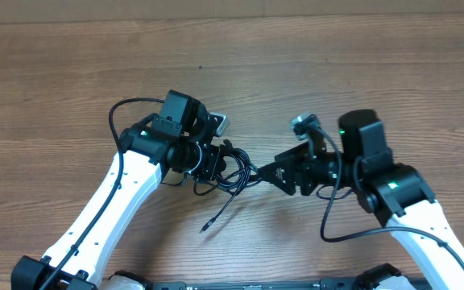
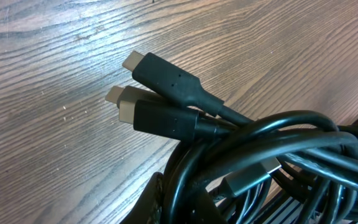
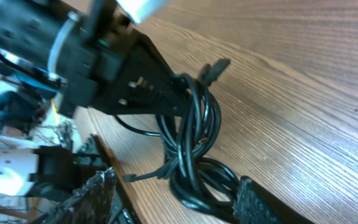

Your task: Untangle cables

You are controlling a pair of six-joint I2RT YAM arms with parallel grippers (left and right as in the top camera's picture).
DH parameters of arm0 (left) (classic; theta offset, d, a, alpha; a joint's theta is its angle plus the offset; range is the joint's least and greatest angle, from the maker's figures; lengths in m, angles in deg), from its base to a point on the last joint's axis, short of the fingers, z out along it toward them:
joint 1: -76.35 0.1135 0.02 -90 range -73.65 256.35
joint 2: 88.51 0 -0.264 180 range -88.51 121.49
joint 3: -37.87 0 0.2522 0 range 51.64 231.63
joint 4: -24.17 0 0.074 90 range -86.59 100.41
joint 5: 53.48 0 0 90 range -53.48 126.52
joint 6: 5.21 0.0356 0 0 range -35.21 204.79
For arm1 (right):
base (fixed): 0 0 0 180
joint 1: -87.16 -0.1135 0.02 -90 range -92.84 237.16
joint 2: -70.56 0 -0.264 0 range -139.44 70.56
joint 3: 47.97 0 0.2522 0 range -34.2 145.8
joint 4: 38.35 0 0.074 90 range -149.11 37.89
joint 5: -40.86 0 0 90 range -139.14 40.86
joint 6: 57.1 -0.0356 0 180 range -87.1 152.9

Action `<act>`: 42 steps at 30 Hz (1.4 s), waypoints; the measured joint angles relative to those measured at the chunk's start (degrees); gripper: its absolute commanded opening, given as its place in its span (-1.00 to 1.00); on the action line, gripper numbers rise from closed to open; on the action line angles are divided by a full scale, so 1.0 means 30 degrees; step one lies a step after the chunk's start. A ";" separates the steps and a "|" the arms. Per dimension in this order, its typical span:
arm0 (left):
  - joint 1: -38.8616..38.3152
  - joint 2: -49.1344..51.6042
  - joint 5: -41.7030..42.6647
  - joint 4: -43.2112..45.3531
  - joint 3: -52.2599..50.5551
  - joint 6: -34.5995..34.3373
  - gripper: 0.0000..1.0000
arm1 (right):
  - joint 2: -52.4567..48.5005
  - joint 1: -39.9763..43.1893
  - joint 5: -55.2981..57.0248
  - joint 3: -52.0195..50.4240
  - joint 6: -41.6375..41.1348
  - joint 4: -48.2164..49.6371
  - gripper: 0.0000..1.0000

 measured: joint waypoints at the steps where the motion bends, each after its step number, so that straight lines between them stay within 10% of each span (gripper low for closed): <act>1: 0.0000 0.0000 0.0000 -0.0036 0.0000 -0.0073 -0.92 | -0.0146 -0.0262 0.0328 0.0000 -0.0007 0.0015 0.19; 15: 0.0000 0.0000 0.0000 -0.0765 0.0000 -0.0189 -0.92 | -0.1501 -0.2455 0.2339 0.0000 0.0845 0.0291 0.11; 26: 0.0000 0.0000 0.0000 -0.0816 0.0000 -0.0182 -0.92 | -0.1501 -0.3614 0.4044 0.0000 0.1217 0.0393 -0.92; 42: 0.0000 0.0000 0.0007 0.0160 0.0000 -0.0189 -0.92 | -0.1501 -0.3614 0.4386 0.0007 0.1035 -0.1654 -0.92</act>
